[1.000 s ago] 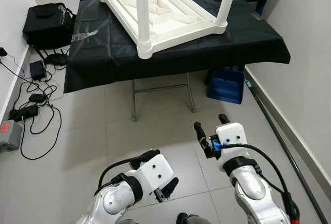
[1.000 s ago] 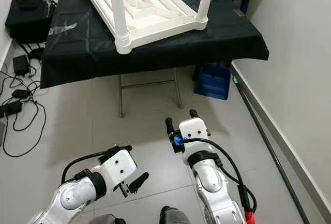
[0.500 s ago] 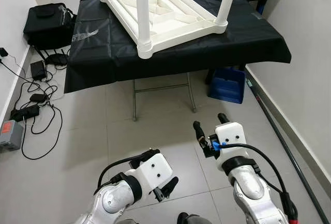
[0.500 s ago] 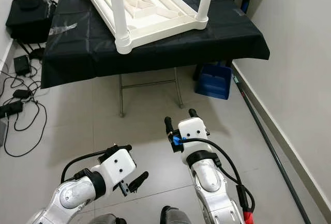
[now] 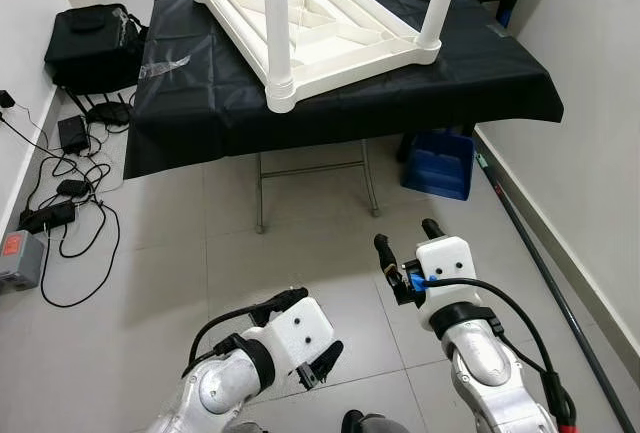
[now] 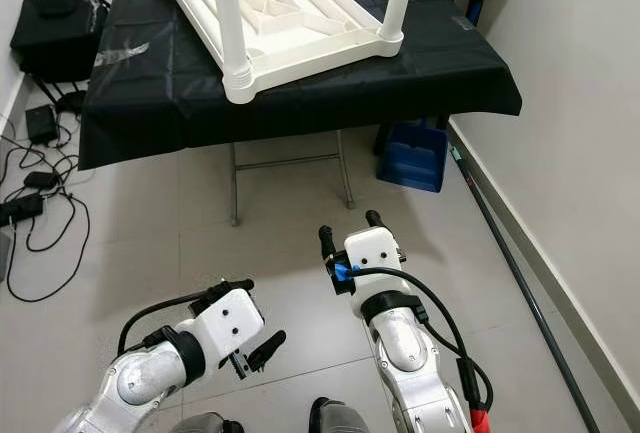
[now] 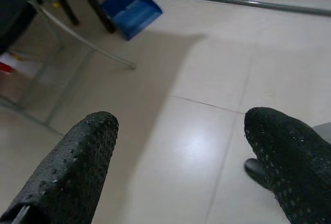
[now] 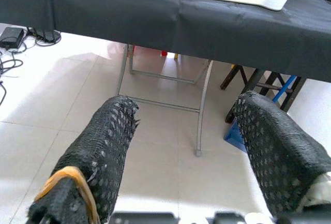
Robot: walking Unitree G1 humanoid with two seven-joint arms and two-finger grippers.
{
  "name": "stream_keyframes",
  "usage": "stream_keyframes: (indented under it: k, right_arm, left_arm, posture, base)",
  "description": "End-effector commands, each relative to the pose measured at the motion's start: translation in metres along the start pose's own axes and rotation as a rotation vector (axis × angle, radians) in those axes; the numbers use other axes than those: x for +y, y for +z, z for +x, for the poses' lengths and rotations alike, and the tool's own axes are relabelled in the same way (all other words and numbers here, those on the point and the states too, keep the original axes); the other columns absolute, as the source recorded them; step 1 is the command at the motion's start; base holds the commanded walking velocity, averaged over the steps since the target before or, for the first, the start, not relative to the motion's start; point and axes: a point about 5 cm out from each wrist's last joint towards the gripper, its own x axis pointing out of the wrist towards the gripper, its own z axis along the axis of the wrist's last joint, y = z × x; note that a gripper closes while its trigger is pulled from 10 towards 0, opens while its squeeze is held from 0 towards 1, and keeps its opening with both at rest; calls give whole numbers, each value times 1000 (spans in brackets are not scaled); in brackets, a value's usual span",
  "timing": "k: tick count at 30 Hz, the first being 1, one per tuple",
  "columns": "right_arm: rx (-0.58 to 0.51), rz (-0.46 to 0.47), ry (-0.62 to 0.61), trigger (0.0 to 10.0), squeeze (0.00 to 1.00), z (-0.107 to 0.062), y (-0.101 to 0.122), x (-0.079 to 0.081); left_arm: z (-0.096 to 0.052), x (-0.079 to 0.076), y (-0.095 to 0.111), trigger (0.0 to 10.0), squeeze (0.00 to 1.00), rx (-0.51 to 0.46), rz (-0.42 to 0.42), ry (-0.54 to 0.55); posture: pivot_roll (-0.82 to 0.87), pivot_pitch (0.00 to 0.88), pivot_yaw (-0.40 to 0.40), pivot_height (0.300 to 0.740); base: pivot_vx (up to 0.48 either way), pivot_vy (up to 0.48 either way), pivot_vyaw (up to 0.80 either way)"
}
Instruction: Building children table
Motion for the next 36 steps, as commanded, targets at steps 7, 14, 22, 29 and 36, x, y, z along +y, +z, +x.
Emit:
stream_keyframes:
  k: [7, 14, 22, 29, 36]
  right_arm:
    - [-18, 46, -76, 10000, 0, 3, 2, -12]
    - [-46, 76, -111, 10000, 0, 11, 10, -18]
    - [-76, 112, -134, 10000, 0, 20, 18, -29]
    - [-57, 176, -48, 10000, 0, 11, 15, -3]
    - [-14, 186, -13, 10000, 0, 4, 5, 8]
  left_arm:
    - [-9, 32, 11, 10000, 0, 19, 212, 310]
    - [-4, 39, 13, 10000, 0, -66, -269, 296]
    - [0, 42, 12, 10000, 0, -102, -452, 285]
    - [-1, 42, 17, 10000, 0, -136, -498, 351]
    - [-2, 38, 18, 10000, 0, -167, -504, 351]
  posture:
    - [151, 175, -51, 740]
    - [144, 175, -49, 740]
    - [132, 175, -49, 740]
    - [127, 168, -47, 740]
    - [127, 146, -55, 740]
  base:
    - [0, 0, 0]
    - [0, 0, 0]
    - [0, 0, 0]
    - [0, 0, 0]
    - [0, 0, 0]
